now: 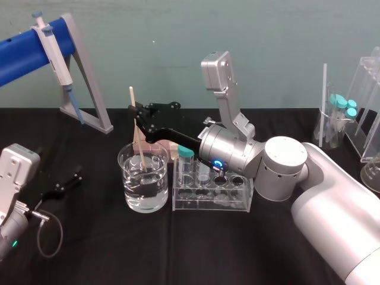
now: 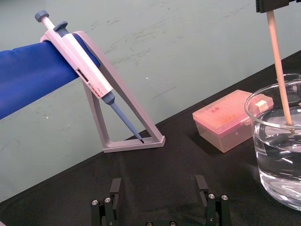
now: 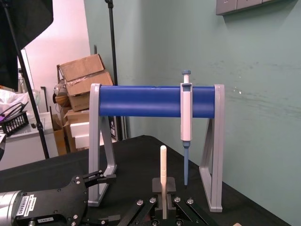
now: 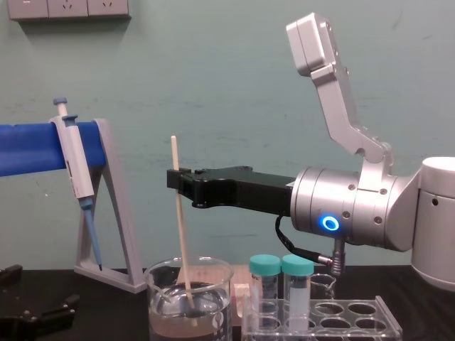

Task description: Hold the thermometer with one hand and immerse one end into the beaker, then reinsert it into the test tube rack.

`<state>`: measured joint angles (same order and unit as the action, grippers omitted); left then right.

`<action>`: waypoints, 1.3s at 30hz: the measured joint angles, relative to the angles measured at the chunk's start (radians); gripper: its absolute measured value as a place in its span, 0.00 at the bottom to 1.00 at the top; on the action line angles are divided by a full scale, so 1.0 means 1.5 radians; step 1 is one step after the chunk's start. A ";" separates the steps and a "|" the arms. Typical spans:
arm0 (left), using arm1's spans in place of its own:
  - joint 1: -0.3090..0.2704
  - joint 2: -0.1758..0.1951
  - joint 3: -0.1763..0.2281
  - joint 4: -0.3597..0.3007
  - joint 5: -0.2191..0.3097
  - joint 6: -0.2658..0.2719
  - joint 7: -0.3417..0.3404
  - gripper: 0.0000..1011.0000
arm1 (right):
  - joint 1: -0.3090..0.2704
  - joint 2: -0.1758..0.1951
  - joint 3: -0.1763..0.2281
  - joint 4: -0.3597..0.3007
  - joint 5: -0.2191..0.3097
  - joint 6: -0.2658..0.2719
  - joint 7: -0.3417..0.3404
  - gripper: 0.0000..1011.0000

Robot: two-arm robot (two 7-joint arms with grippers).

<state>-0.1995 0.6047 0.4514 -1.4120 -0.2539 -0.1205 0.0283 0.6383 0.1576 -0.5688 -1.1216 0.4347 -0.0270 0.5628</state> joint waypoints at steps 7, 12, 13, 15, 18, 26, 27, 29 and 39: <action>0.000 0.000 0.000 0.000 0.000 0.000 0.000 0.99 | 0.000 0.000 0.000 0.000 0.000 0.000 0.000 0.05; 0.000 0.000 0.000 0.000 0.000 0.000 0.000 0.99 | 0.000 0.000 0.000 0.000 0.000 0.000 0.000 0.05; 0.000 0.000 0.000 0.000 0.000 0.000 0.000 0.99 | 0.000 0.000 0.000 0.000 0.000 0.000 0.000 0.05; 0.000 0.000 0.000 0.000 0.000 0.000 0.000 0.99 | 0.000 0.000 0.000 0.000 0.000 0.000 0.000 0.05; 0.000 0.000 0.000 0.000 0.000 0.000 0.000 0.99 | 0.000 0.000 0.000 0.000 0.000 0.000 0.000 0.05; 0.000 0.000 0.000 0.000 0.000 0.000 0.000 0.99 | 0.000 0.000 0.000 0.000 0.000 0.000 0.000 0.05; 0.000 0.000 0.000 0.000 0.000 0.000 0.000 0.99 | 0.000 0.000 0.000 0.000 0.000 0.000 0.000 0.05; 0.000 0.000 0.000 0.000 0.000 0.000 0.000 0.99 | 0.000 0.002 -0.001 -0.005 -0.005 -0.001 -0.001 0.05; 0.000 0.000 0.000 0.000 0.000 0.000 0.000 0.99 | -0.007 0.012 0.008 -0.068 -0.002 0.027 -0.015 0.05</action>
<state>-0.1996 0.6047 0.4513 -1.4120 -0.2539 -0.1205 0.0283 0.6277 0.1761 -0.5563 -1.2238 0.4310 0.0137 0.5404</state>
